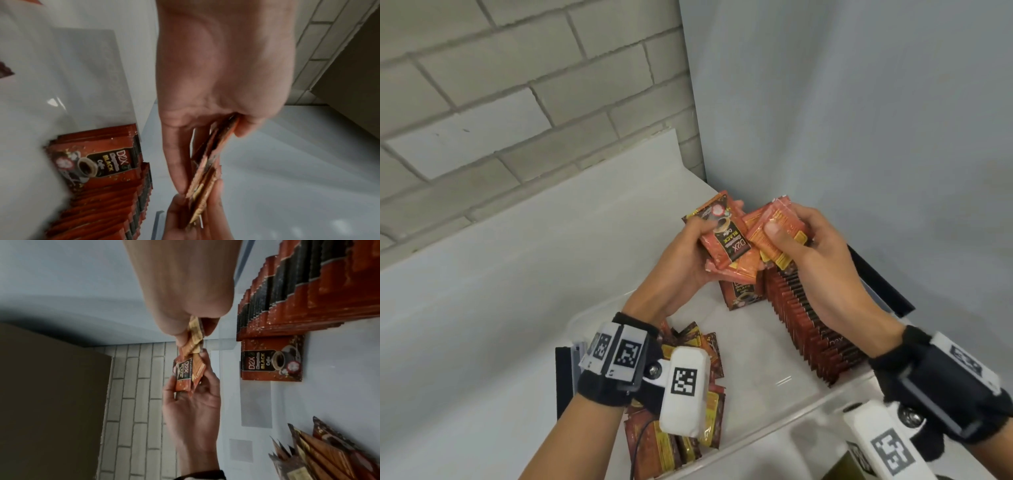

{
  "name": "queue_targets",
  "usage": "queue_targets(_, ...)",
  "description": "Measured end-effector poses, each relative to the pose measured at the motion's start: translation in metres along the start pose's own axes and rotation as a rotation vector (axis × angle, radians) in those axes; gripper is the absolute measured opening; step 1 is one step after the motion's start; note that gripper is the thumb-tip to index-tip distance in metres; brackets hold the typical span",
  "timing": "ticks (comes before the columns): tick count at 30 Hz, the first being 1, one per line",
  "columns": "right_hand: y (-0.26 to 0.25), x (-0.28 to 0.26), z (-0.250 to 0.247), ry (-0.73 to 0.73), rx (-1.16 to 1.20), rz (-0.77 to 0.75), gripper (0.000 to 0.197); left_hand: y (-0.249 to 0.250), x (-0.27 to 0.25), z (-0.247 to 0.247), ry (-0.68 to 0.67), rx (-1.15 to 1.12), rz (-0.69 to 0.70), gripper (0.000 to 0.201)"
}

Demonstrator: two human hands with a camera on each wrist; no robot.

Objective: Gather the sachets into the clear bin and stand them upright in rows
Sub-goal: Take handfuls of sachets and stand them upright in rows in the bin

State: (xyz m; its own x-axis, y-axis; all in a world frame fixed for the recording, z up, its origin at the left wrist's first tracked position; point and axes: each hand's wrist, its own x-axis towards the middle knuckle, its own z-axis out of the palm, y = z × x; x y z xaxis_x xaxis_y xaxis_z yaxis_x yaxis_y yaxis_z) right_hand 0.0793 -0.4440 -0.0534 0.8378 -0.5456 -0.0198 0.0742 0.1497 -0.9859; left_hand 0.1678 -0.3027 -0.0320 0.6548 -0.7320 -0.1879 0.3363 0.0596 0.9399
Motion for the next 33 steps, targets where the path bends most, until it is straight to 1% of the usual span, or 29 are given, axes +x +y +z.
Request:
queue_targets(3,-0.0022,-0.0014,-0.0006,-0.012,0.048,0.01,0.042,-0.001,0.0005,0.0012,0.036,0.095,0.015,0.018)
queue_targets(5,-0.0019,-0.0025,-0.0008,-0.028,0.034,-0.002,0.037,-0.0031,0.001,0.0014,0.076,0.164,0.041,0.014)
queue_targets(9,0.0004,-0.0039,-0.0008,-0.083,-0.021,-0.001,0.035,-0.0065,0.0017,-0.0007,0.141,0.221,0.091,0.024)
queue_targets(13,0.0009,-0.0044,0.0004,-0.113,-0.036,0.008,0.041,-0.006,0.0012,-0.0007,0.167,0.23,0.13,0.036)
queue_targets(16,0.0017,-0.0035,-0.0004,-0.099,-0.012,0.023,0.041,-0.003,0.0018,0.0015,0.177,0.204,0.086,0.048)
queue_targets(17,0.0017,-0.0031,-0.0013,-0.086,0.002,0.028,0.04,-0.0021,0.0028,0.0017,0.178,0.163,0.065,0.047)
queue_targets(20,0.0013,-0.0012,-0.0035,-0.058,0.08,0.067,0.044,-0.0001,0.0039,0.0015,0.189,0.065,0.029,0.03)
queue_targets(22,0.0002,-0.001,-0.0044,-0.062,0.132,0.091,0.045,-0.0017,0.003,0.0007,0.149,0.033,0.027,0.022)
queue_targets(23,-0.0002,-0.0011,-0.0046,-0.067,0.149,0.099,0.045,-0.0024,0.002,0.0003,0.116,0.018,0.032,0.022)
queue_targets(27,-0.0019,-0.0023,-0.0037,-0.097,0.166,0.114,0.045,-0.0029,-0.0003,0.0008,-0.002,0.025,0.097,0.046)
queue_targets(31,-0.0007,-0.003,-0.0017,-0.134,0.167,0.132,0.042,-0.006,0.0007,0.0009,-0.041,0.049,0.129,0.058)
queue_targets(33,-0.0002,-0.0029,-0.0018,-0.149,0.175,0.138,0.04,-0.0081,0.0009,0.0014,-0.054,0.074,0.126,0.061)
